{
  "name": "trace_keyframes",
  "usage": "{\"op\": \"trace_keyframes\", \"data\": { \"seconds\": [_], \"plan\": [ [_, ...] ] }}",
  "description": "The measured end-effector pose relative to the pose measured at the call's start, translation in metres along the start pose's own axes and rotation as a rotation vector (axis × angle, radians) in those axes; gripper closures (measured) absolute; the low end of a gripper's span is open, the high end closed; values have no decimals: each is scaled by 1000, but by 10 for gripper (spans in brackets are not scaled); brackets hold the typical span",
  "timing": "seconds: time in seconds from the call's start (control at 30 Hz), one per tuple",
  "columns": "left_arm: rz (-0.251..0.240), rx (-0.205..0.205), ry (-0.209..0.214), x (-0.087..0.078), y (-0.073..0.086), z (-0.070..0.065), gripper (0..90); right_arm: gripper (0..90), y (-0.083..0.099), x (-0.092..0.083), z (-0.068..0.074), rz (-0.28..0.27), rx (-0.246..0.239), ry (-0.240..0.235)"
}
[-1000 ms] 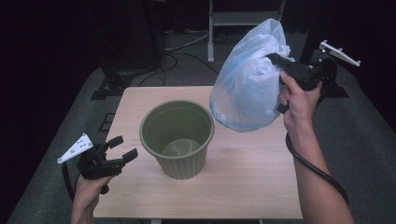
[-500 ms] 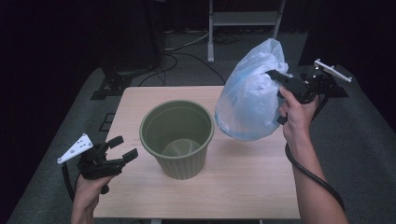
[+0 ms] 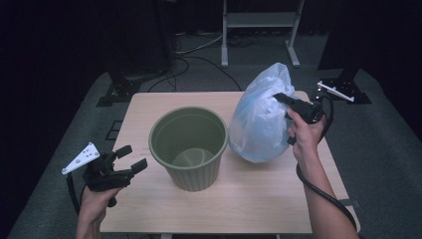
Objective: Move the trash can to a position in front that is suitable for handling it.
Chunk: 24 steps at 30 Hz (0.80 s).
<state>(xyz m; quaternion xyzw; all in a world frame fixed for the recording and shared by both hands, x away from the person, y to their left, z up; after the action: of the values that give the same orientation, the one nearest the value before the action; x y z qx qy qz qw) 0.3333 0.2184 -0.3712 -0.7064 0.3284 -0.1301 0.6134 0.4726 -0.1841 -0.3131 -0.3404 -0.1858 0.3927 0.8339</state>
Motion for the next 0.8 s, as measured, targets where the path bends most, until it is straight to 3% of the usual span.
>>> {"op": "trace_keyframes", "data": {
  "seconds": [0.2, 0.8],
  "plan": [
    [2, 1, 0, 1, 1, 0, 109, 888, 18, 7, -16, 32, 16, 19],
    [-4, -2, -5, -1, 0, 2, 109, 884, 94, 32, -61, 167, 47, 68]
  ]
}}
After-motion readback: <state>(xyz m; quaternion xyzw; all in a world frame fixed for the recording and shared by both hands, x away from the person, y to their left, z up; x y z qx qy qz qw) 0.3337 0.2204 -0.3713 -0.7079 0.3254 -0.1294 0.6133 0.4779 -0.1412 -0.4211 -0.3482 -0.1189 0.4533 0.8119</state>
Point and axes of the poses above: each handheld gripper's, and its own axes: x roughly forward along the jaws, y roughly out of its underside, z roughly to its left, the point moved 10 cm from there along x, roughly forward along the jaws, and after that the axes turned 6 degrees about -y, right-handed, at the moved point
